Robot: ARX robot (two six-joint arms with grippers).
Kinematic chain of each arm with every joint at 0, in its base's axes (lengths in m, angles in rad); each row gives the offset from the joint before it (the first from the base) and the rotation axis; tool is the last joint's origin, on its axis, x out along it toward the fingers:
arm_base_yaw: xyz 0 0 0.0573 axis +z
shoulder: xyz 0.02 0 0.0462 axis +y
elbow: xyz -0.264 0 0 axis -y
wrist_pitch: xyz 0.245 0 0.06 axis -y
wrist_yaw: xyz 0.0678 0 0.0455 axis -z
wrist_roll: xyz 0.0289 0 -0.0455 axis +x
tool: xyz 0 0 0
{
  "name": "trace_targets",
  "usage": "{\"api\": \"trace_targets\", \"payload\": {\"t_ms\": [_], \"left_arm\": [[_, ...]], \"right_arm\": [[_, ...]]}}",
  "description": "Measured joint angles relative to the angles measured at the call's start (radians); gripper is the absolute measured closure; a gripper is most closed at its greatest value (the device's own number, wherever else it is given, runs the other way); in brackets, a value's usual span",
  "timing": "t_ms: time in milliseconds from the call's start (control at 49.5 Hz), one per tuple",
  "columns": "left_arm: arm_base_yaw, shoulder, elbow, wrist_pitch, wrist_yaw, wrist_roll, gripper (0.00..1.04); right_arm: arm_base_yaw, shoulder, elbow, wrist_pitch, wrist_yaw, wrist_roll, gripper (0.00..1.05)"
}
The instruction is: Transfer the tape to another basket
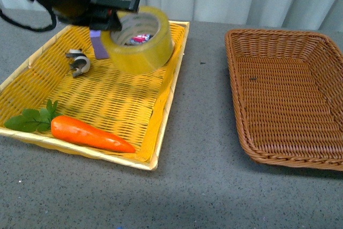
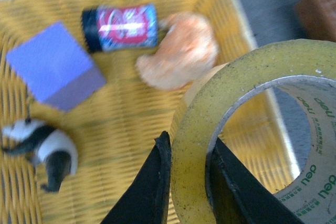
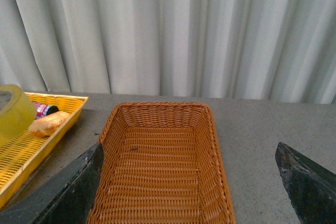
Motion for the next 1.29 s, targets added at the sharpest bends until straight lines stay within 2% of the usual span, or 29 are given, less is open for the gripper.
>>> {"api": "trace_targets", "payload": {"t_ms": [121, 404, 667, 1051, 1092, 1173, 1294], "left_arm": [[-0.061, -0.015, 0.067, 0.003, 0.073, 0.164, 0.88], [-0.174, 0.032, 0.177, -0.042, 0.236, 0.425, 0.88], [-0.249, 0.094, 0.217, -0.069, 0.234, 0.577, 0.88], [-0.268, 0.132, 0.234, -0.071, 0.231, 0.594, 0.88], [-0.268, 0.132, 0.234, -0.071, 0.231, 0.595, 0.88], [-0.267, 0.132, 0.234, -0.071, 0.23, 0.595, 0.88], [-0.267, 0.132, 0.234, -0.071, 0.231, 0.594, 0.88]], "right_arm": [[0.0, 0.0, 0.0, 0.0, 0.0, 0.0, 0.09], [0.0, 0.0, 0.0, 0.0, 0.0, 0.0, 0.09], [0.0, 0.0, 0.0, 0.0, 0.0, 0.0, 0.09], [0.0, 0.0, 0.0, 0.0, 0.0, 0.0, 0.09], [-0.008, 0.013, 0.008, -0.027, -0.031, -0.019, 0.09], [-0.027, 0.111, 0.079, -0.184, -0.166, -0.105, 0.09], [-0.021, 0.317, 0.154, -0.13, -0.227, -0.191, 0.09]]}}
